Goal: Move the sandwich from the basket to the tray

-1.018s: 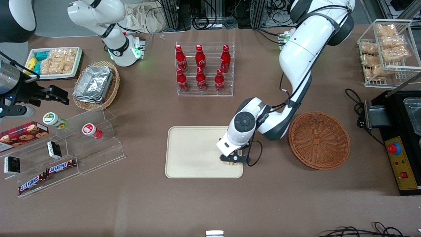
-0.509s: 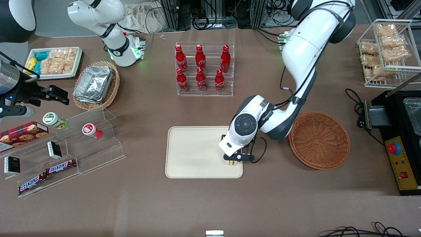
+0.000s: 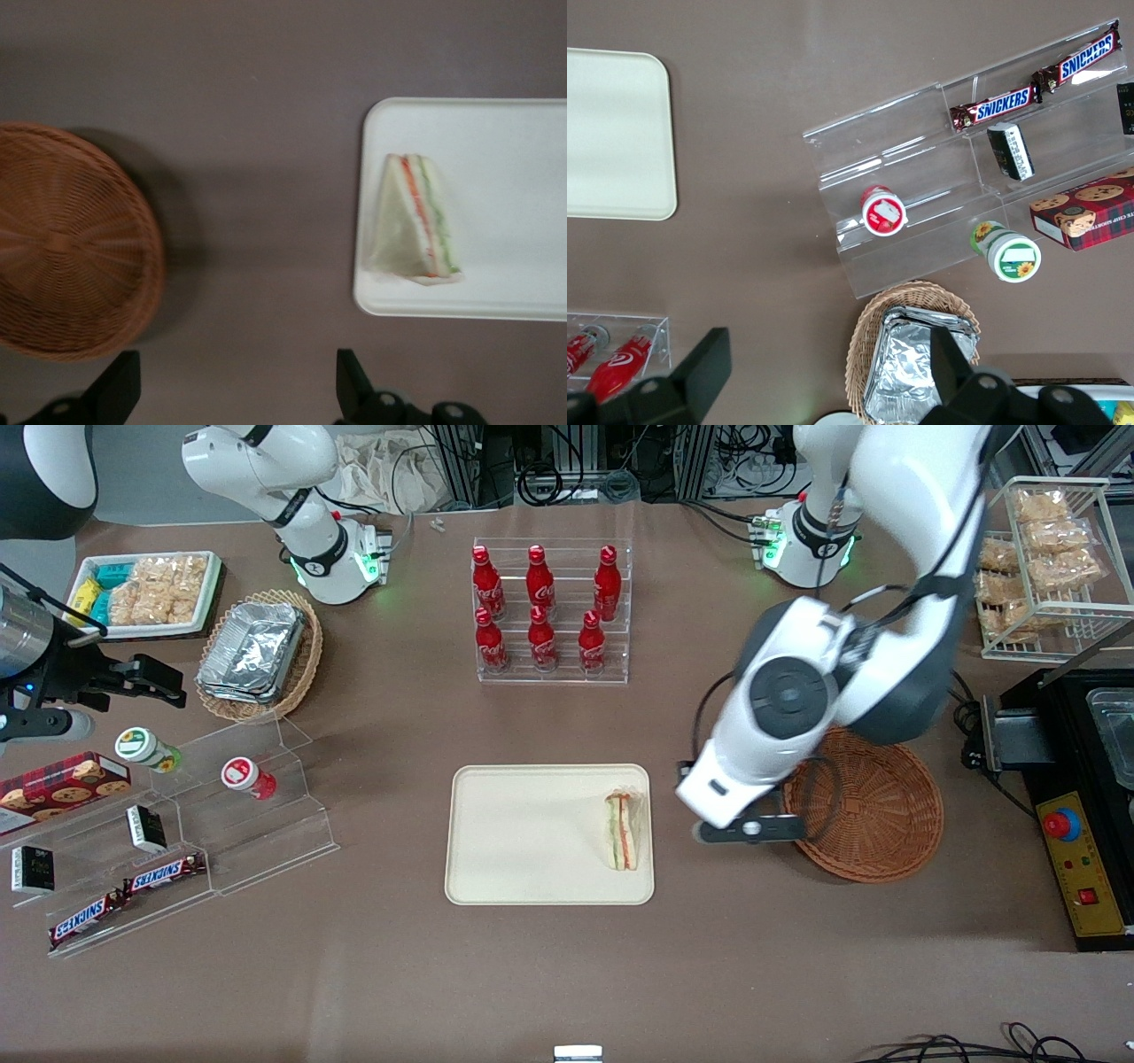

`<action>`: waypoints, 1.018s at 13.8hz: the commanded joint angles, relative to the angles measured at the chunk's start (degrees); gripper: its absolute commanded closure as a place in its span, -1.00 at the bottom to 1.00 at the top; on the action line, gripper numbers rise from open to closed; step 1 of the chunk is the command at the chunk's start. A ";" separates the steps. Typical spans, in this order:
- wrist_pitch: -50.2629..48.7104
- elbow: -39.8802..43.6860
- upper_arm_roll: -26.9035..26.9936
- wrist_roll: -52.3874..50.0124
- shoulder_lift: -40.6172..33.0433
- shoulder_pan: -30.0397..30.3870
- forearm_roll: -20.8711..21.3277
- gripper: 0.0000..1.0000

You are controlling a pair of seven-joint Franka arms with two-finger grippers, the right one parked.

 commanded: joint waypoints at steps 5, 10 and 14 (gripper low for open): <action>-9.59 -4.35 -0.11 16.99 -12.68 14.45 -2.48 -0.98; -12.16 -3.65 0.15 17.34 -13.48 19.56 -1.86 -0.99; -12.43 -4.26 0.24 18.39 -14.53 22.54 -2.30 -0.99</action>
